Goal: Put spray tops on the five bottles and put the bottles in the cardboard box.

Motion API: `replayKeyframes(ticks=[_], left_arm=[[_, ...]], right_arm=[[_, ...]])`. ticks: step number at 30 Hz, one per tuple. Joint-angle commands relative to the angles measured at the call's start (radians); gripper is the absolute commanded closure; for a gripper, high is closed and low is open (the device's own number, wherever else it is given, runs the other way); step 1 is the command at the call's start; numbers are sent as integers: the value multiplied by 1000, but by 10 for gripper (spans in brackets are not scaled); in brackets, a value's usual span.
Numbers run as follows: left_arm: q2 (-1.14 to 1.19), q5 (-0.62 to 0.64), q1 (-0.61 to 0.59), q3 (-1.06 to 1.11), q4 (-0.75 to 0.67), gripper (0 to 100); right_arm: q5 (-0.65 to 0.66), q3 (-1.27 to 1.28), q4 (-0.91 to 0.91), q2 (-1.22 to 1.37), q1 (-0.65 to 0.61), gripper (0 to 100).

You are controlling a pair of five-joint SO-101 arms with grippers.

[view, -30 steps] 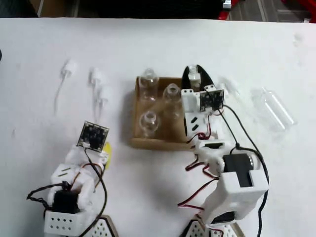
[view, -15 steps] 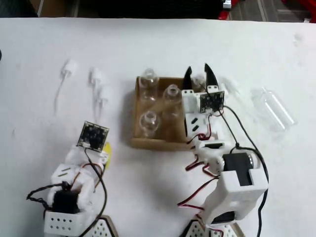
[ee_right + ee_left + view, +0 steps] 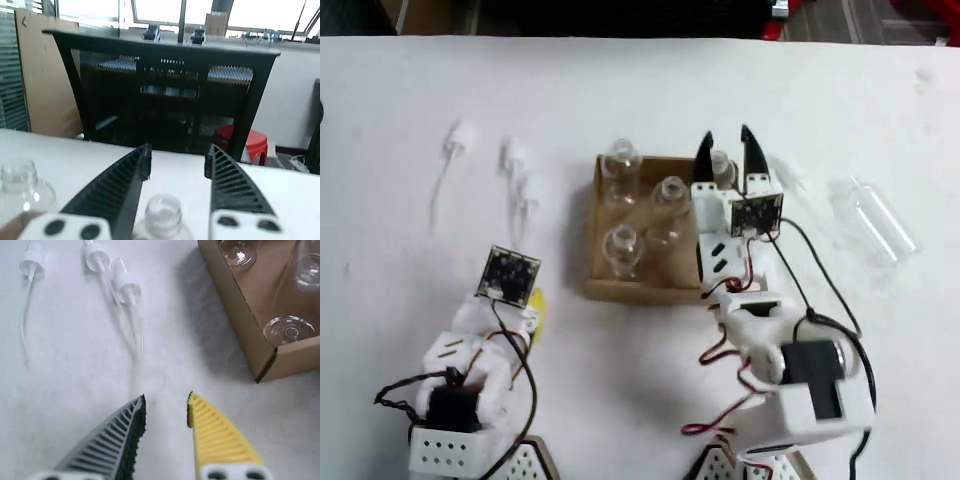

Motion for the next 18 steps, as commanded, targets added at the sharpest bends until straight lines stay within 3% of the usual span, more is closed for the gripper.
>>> replayKeyframes(ticks=[1, 5, 13, 18], left_arm=[[-7, -14, 13, -3, 5, 869], [-7, -14, 13, -3, 5, 869], [-7, -14, 13, -3, 5, 869], [-7, -14, 13, -3, 5, 869]], right_arm=[[-17, 0, 125, -174, 31, 850], [-124, -6, 325, -371, 104, 847], [-195, -17, 757, -825, 280, 847], [-239, -109, 992, -940, 415, 847]])
